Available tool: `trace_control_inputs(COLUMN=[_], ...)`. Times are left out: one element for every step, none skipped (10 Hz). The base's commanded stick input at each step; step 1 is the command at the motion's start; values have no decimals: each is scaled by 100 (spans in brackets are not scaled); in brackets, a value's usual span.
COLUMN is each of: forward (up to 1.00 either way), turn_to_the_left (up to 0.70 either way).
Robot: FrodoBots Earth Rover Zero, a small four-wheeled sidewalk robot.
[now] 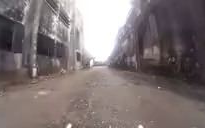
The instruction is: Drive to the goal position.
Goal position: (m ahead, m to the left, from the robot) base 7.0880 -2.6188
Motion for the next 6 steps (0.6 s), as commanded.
trace_control_inputs(forward=[70, 70, 70, 70, 70, 70], turn_to_the_left=[0, 0, 0, 0, 0, 0])
